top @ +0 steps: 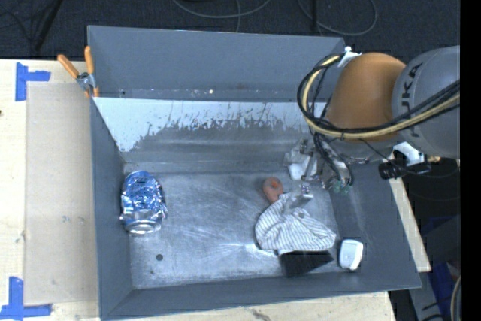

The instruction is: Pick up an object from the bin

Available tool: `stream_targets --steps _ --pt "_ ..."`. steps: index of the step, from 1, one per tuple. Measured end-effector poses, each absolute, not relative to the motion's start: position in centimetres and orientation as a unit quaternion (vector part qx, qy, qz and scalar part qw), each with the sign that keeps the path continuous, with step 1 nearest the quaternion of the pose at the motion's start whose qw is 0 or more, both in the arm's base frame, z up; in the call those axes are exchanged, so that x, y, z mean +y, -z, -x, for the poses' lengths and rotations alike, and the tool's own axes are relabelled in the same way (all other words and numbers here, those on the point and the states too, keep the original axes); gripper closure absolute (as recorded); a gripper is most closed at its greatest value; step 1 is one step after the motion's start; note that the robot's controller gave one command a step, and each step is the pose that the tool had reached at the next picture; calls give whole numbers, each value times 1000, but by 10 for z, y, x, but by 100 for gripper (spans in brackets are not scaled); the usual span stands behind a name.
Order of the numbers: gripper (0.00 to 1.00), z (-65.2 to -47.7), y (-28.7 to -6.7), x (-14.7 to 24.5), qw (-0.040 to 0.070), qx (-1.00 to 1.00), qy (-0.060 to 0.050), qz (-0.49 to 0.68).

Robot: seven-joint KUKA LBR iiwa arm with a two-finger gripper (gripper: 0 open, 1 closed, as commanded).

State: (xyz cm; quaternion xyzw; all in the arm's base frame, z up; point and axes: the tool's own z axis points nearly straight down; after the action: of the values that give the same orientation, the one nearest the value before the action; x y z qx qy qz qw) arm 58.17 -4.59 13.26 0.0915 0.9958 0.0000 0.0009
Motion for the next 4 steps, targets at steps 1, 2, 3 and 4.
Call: stream_targets --steps 1,2,3,4 --pt "0 -582 -133 -46 1 996 0 -92" --pt "0 -571 -94 -57 3 997 -1 -73" --pt "100 -571 -99 -56 1 997 0 -72" --pt "100 -571 -99 -56 1 997 0 -72"
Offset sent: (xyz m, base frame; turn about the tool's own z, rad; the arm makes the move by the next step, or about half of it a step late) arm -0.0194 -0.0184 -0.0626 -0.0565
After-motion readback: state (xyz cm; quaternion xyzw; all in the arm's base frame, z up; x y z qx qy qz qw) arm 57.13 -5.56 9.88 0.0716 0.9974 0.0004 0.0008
